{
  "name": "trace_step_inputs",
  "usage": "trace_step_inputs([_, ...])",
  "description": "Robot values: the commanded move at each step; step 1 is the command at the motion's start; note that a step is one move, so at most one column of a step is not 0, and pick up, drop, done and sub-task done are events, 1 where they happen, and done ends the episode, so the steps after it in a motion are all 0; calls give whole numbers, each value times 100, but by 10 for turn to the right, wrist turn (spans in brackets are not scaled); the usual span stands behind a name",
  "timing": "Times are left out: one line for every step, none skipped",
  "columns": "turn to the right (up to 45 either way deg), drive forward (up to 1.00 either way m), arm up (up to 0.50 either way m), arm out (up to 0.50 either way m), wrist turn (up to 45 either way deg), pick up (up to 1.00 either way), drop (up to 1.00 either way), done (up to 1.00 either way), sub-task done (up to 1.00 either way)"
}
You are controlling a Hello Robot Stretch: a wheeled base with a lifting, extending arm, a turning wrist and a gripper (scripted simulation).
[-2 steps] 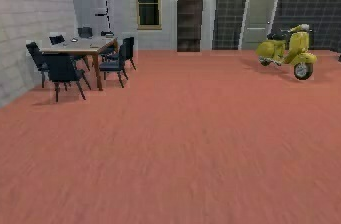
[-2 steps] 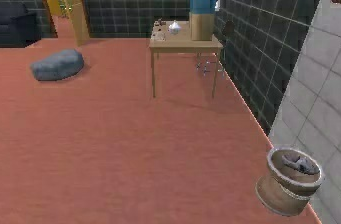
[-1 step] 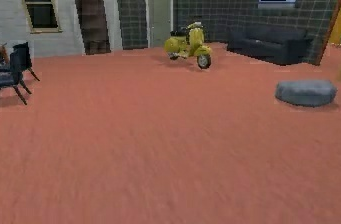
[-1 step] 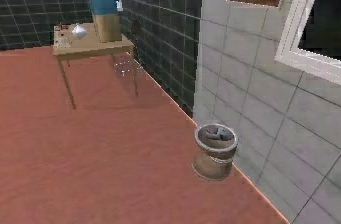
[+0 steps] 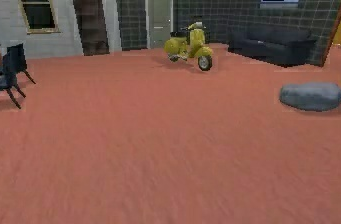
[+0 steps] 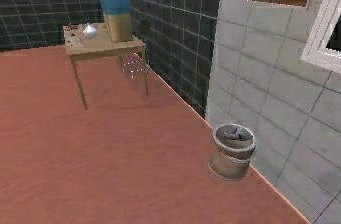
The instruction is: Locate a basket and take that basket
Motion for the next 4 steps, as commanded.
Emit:
trace_step_inputs([210, 0, 0, 0, 0, 0, 0, 0, 0])
trace_step_inputs([0, 100, 0, 0, 0, 0, 0, 0, 0])
trace_step_inputs([0, 100, 0, 0, 0, 0, 0, 0, 0])
trace_step_inputs([0, 100, 0, 0, 0, 0, 0, 0, 0])
